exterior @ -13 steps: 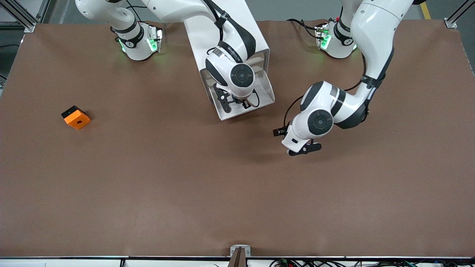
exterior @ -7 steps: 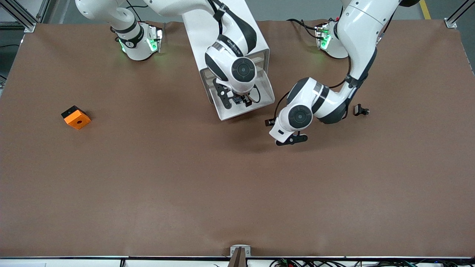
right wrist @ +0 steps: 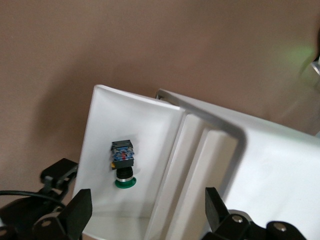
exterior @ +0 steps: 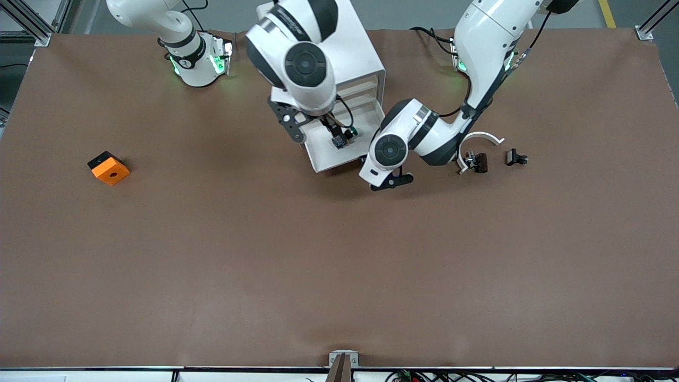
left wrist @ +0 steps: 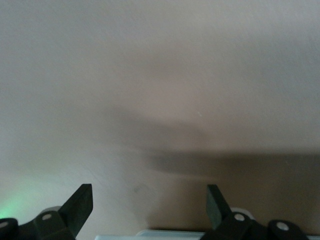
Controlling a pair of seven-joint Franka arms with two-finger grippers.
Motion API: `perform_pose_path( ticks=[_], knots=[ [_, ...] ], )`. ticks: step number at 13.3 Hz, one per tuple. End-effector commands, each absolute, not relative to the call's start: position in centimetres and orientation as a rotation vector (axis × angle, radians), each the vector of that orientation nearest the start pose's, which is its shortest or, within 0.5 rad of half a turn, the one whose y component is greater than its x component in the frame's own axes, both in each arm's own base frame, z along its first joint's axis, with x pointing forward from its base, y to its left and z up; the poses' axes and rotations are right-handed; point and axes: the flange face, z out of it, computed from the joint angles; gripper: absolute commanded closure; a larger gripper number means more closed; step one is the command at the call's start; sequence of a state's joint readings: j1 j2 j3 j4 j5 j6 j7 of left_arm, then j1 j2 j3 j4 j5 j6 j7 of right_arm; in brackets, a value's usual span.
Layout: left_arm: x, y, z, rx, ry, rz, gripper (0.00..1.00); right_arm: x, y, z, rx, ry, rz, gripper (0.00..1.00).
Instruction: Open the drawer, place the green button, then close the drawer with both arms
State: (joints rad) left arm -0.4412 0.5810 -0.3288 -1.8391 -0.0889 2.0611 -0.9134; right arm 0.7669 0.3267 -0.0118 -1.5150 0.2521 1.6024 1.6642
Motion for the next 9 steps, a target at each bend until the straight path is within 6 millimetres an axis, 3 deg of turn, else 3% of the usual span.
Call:
perform_pose_path(
  ticks=[1,5,9],
  knots=[
    [41.6,-43.9,20.8,-2.988,-0.339,0.658,0.0,46.2,40.6,51.0,-2.884,1.365,0.561,0.0],
    [38.0,-46.9,21.0,-2.968,-0.337,0.684,0.0,48.4,31.7,56.3,-2.95,1.102,0.63,0.0],
    [34.9,-48.6,21.0,-2.954,-0.292,0.721,0.0,50.2,23.0,59.9,-2.955,0.767,0.604,0.0]
  ],
)
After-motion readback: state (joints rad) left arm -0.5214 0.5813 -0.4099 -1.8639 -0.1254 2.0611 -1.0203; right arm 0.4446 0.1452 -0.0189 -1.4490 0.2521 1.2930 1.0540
